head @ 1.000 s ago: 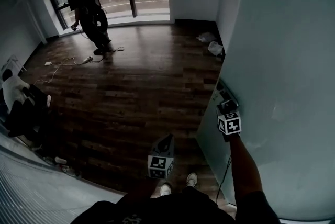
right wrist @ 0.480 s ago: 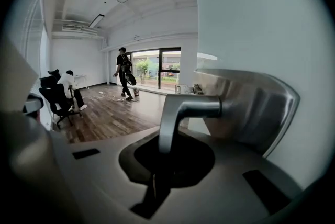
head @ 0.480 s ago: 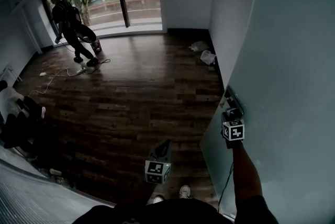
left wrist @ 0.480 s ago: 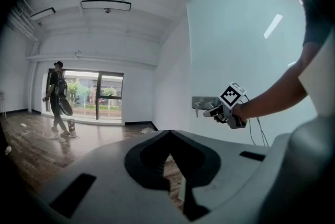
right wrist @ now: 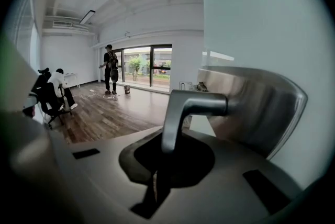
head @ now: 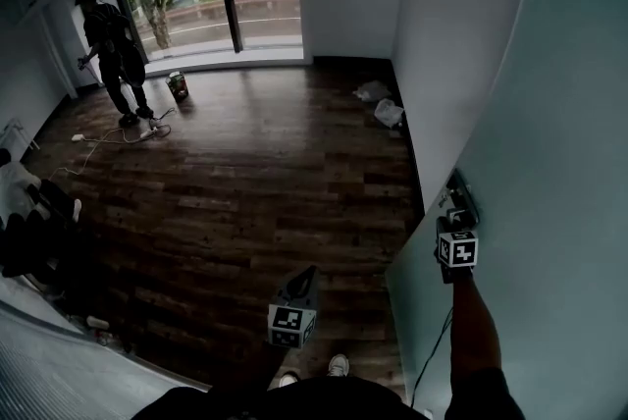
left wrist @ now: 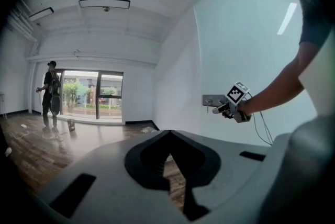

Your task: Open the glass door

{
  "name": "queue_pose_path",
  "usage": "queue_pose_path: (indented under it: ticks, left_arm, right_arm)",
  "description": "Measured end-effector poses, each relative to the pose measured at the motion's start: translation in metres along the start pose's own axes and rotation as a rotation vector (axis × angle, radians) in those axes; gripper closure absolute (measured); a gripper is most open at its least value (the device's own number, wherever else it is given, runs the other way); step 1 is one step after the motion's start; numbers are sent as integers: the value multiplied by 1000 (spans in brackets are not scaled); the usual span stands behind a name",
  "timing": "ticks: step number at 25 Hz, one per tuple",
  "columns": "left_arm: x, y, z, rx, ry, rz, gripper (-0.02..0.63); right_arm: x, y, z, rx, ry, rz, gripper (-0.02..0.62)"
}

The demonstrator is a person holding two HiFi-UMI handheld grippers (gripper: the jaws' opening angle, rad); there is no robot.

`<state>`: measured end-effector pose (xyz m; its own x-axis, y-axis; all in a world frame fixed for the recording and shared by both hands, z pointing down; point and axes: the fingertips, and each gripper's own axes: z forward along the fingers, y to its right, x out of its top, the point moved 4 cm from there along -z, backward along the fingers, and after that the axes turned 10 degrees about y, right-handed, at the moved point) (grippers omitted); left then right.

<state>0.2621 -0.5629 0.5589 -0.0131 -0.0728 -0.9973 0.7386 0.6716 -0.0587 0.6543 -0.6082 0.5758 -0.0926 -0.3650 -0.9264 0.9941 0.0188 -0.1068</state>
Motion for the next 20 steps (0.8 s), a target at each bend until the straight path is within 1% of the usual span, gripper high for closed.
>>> queue_pose_path:
  ticks: [2,7,9,11,15,18,19,20]
  left_arm:
    - [7,-3,3,6,4,5,600]
    - [7,-9,12,13,8,9,600]
    - [10,-9,15,21,-1,0,600]
    - [15,-7,16,18,4,-4,600]
    - [20,-7,18,-1,35,9,600]
    - [24,-10,18,6,40,-4,600]
    - [25,-11,18,7,44,-9,600]
    - [27,-11,18,7,47,-14,600]
  right_arm:
    - [0,12,1,-18,-3,1,580]
    - [-2,37,6,-52,-22,-27,580]
    - [-3,46,7,-48,-29,-22,580]
    - [-6,53,5,-24,-50,-2,580]
    - [-11,67,0,29,-161,36,578]
    - [-1,76,-5,22,-230,58,575]
    - [4,78,-7,14,-245,67,559]
    - [9,79,-8,4,-255,76,519]
